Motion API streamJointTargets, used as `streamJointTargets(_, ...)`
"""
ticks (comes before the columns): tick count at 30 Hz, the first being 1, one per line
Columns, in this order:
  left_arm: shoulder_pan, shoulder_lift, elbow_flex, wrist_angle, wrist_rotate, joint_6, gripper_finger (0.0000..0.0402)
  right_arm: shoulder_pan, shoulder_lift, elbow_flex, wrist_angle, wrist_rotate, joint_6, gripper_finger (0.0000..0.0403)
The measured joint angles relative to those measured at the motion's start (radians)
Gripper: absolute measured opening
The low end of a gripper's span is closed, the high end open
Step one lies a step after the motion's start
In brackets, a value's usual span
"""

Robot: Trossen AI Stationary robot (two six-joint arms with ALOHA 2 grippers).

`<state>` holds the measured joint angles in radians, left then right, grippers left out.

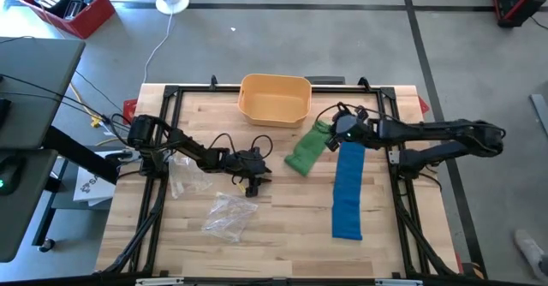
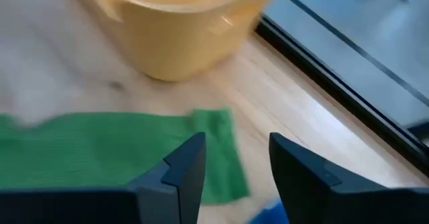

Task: Roll bandage
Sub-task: Roll the green bandage

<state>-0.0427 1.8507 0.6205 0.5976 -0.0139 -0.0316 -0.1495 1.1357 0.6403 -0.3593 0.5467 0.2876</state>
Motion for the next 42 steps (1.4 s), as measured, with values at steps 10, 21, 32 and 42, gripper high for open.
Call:
streamJointTargets(10, 0.000, 0.000, 0.000, 0.044, -0.029, -0.039, 0.0154, 0.348, 0.105, 0.000, 0.113, -0.106, 0.035, 0.0156)
streamJointTargets(21, 0.000, 0.000, 0.000, 0.063, -0.046, -0.114, 0.0154, 0.528, 0.317, 0.000, 0.330, -0.110, 0.158, 0.0156)
streamJointTargets(32, -0.005, 0.000, 0.002, 0.083, -0.061, -0.120, 0.0154, 0.532, 0.381, 0.000, 0.421, -0.115, 0.161, 0.0156)
streamJointTargets(42, -0.004, 0.000, 0.003, 0.080, -0.060, -0.132, 0.0154, 0.531, 0.381, 0.000, 0.437, -0.222, 0.186, 0.0156)
